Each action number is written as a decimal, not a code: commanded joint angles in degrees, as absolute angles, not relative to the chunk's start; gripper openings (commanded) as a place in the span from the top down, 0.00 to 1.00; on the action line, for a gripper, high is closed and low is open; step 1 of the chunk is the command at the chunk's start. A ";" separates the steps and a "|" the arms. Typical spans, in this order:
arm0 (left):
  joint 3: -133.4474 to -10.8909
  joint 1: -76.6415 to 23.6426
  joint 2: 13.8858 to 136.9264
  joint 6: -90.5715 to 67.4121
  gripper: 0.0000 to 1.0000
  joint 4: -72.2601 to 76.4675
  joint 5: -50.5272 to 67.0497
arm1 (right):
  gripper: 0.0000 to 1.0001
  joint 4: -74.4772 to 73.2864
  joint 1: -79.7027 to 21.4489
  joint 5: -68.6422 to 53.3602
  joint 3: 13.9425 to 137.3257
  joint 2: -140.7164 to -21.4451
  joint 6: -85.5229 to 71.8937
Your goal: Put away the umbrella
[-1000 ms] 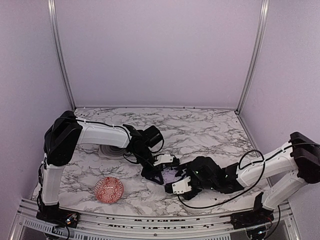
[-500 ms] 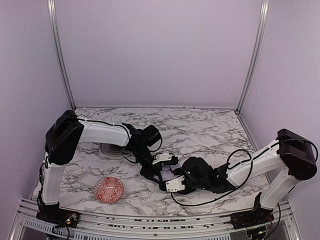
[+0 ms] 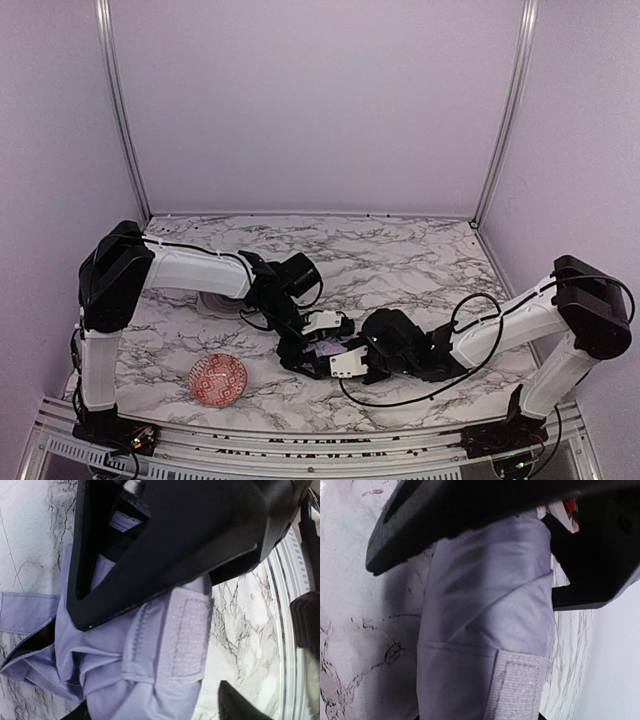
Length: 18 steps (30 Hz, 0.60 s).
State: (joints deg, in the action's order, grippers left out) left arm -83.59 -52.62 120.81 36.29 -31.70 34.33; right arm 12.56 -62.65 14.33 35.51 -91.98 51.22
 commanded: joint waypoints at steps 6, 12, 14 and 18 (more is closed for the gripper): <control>-67.22 -51.60 108.16 24.35 0.01 -10.05 1.45 | 1.00 6.78 -57.35 8.63 37.23 -86.05 46.53; -53.81 -51.59 95.02 21.96 0.01 11.30 -6.39 | 1.00 7.83 -53.12 2.43 37.68 -81.38 42.29; -50.76 -51.51 92.11 20.77 0.01 16.10 -4.75 | 1.00 7.76 -51.79 0.46 38.18 -80.45 40.50; -47.74 -51.50 89.72 18.37 0.01 21.42 1.84 | 1.00 9.06 -48.60 -4.40 39.28 -77.44 35.94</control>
